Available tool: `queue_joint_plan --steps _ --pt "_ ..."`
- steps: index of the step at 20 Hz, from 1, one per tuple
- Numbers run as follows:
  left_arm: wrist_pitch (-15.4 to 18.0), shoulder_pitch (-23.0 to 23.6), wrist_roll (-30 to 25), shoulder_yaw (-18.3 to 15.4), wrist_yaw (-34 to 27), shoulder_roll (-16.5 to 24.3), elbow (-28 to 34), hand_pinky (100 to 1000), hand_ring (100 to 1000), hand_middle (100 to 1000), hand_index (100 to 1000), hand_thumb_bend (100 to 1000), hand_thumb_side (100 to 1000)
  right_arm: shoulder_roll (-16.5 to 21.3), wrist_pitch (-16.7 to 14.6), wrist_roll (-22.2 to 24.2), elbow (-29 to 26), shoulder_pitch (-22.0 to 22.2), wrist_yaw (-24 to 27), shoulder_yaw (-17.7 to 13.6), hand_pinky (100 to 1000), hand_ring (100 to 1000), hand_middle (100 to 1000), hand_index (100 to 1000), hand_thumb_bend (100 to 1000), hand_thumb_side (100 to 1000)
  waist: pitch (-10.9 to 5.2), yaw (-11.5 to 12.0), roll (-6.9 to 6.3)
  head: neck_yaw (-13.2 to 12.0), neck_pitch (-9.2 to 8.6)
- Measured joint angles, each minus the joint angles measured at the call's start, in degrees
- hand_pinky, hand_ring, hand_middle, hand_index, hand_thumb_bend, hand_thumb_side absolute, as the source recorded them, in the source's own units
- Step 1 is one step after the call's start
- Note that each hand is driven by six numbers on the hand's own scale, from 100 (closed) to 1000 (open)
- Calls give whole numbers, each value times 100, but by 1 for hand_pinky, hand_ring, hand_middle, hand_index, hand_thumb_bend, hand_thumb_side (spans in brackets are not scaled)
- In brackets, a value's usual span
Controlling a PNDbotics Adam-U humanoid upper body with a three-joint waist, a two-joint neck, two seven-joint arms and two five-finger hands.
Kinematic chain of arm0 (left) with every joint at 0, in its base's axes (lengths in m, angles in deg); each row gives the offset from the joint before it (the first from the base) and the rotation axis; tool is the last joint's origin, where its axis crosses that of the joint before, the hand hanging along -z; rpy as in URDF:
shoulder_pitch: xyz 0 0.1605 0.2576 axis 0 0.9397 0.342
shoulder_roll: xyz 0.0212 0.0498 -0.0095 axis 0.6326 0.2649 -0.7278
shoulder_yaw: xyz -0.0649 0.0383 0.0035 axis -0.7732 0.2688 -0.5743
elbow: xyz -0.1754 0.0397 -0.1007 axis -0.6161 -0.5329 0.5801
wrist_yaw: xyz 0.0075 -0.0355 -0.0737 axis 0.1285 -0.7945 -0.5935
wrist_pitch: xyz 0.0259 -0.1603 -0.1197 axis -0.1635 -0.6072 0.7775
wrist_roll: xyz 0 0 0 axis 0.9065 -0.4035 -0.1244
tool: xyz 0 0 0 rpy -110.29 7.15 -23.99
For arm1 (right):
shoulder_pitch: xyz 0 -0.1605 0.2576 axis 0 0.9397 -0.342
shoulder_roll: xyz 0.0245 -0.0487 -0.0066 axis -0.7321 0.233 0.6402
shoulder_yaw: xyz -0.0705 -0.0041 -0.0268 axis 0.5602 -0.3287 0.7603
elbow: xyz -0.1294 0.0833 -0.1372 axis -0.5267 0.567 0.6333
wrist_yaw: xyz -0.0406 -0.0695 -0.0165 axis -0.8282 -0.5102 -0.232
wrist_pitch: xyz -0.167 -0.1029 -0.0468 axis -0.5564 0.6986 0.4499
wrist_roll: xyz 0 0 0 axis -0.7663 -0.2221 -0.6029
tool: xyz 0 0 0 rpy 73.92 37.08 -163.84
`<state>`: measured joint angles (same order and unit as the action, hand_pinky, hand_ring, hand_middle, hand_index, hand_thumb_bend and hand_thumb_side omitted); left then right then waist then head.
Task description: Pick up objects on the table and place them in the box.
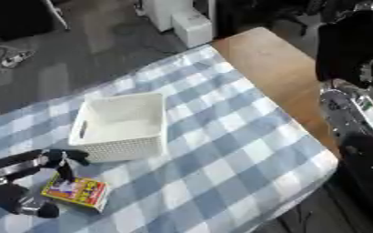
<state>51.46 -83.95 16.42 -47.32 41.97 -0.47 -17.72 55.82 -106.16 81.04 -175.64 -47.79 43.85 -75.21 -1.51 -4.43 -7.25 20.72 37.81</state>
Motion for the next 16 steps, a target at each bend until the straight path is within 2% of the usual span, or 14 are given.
queue_joint_plan --steps 6,8,11,12,16 --pt "62 58 62 64 236 51 -47 701 711 847 1000 728 669 0 -2 1 0 0 -1 0 427 356 402 597 100 1000 1 0 0 3 -8" --pt "95 64 95 57 314 51 -47 744 773 865 1000 734 671 0 -3 3 0 1 -3 0 427 356 402 597 100 1000 1 2 0 3 -8" --pt "136 71 136 23 393 51 -47 759 797 872 1000 736 675 0 -6 5 0 2 -7 1 427 356 402 597 100 1000 1 13 0 4 -8" --pt "147 74 147 13 405 51 -47 760 797 873 1000 727 697 0 -6 5 0 2 -8 1 427 356 402 597 100 1000 1 14 0 4 -8" --pt "168 87 168 -65 408 51 -8 769 799 872 1000 728 683 0 -5 4 0 2 -8 1 427 356 402 597 100 1000 1 24 1 4 -9"
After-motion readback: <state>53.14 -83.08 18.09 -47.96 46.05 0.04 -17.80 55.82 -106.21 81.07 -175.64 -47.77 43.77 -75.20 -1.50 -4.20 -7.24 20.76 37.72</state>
